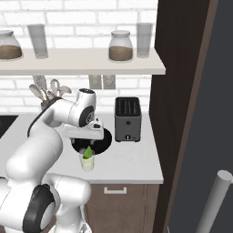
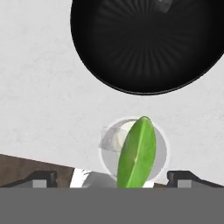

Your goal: Grab a lemon wedge from the fridge and one ice cube from the ice bowl, and put them in the glass of lemonade.

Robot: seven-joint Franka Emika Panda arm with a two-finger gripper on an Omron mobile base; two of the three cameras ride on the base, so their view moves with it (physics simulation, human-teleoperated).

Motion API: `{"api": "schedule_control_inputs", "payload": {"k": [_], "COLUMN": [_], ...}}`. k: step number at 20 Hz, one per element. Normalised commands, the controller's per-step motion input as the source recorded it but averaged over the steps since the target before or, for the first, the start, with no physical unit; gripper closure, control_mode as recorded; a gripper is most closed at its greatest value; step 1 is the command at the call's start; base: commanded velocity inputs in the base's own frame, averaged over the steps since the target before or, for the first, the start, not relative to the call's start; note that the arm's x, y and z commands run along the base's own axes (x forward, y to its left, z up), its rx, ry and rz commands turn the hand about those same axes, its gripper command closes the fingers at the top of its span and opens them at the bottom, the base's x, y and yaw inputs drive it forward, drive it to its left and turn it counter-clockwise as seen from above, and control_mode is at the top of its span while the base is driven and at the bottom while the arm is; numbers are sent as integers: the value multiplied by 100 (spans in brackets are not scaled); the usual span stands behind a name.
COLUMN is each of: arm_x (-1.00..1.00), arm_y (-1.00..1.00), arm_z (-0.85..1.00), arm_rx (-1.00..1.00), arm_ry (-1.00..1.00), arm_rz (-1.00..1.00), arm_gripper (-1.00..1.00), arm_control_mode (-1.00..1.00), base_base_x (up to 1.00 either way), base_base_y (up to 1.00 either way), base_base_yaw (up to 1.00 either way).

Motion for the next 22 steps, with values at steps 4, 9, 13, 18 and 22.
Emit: {"api": "schedule_control_inputs", "payload": {"k": [4,9,13,18,22], "arm_x": [-36,-76,-75,-74,-75], "arm_y": [-9,-4,0,15,40], "arm_z": [2,10,15,34,32], "arm_rx": [12,6,0,-9,-17], "arm_ry": [-13,-14,-7,-7,-1], "arm_rz": [0,1,2,0,0], "arm_gripper": [-100,-100,-100,-100,-100], "arm_control_mode": [-100,-100,-100,-100,-100], "base_base_x": [0,0,0,0,0], "base_base_y": [0,0,0,0,0], "base_base_yaw": [0,0,0,0,0]}}
